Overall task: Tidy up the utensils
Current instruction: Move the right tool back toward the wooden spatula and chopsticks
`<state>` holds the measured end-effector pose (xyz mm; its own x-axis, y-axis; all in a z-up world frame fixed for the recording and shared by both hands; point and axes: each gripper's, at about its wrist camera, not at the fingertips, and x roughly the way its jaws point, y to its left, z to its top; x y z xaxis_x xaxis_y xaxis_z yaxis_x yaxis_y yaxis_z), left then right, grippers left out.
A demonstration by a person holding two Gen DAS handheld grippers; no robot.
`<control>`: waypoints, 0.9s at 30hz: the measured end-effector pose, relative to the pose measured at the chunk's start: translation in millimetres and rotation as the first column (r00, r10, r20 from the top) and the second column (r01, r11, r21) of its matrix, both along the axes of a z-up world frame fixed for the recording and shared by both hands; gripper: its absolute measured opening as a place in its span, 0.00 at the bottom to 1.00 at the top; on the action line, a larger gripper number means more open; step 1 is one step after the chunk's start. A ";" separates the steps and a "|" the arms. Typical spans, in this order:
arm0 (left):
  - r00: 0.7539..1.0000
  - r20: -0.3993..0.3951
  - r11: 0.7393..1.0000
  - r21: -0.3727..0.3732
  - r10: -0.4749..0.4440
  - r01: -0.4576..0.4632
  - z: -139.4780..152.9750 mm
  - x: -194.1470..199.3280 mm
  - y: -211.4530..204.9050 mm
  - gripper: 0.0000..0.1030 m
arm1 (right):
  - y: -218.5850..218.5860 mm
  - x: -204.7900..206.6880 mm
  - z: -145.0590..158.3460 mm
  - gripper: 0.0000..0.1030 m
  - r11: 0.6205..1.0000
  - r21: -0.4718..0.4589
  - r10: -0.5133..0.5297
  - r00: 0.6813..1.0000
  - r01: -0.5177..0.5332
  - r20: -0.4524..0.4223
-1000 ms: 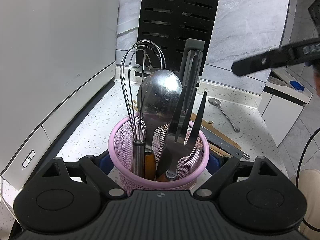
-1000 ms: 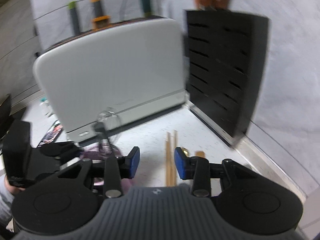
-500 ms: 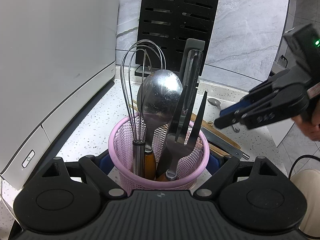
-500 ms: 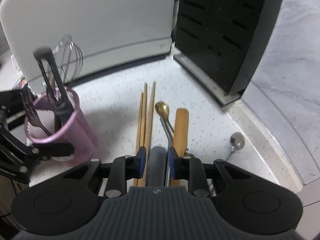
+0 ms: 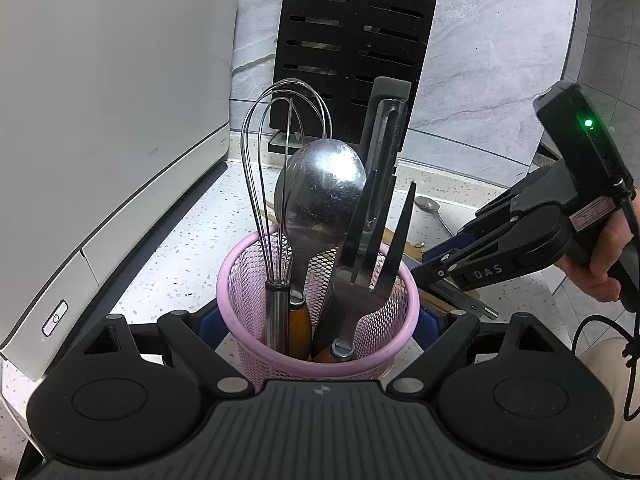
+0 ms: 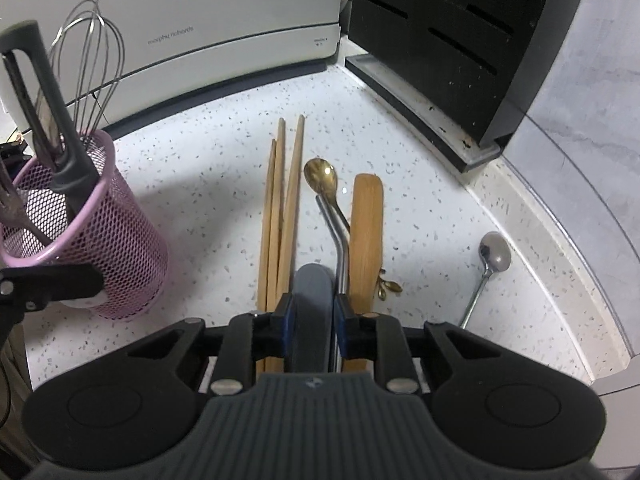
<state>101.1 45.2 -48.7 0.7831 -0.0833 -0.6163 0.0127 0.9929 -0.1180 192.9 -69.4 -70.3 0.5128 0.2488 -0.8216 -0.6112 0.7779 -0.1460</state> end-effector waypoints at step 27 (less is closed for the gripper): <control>1.000 -0.001 1.000 -0.006 -0.003 0.003 0.4 0.1 0.3 0.99 | 21.4 34.8 2.4 0.32 0.998 -0.065 0.007 0.987 -0.018 -0.159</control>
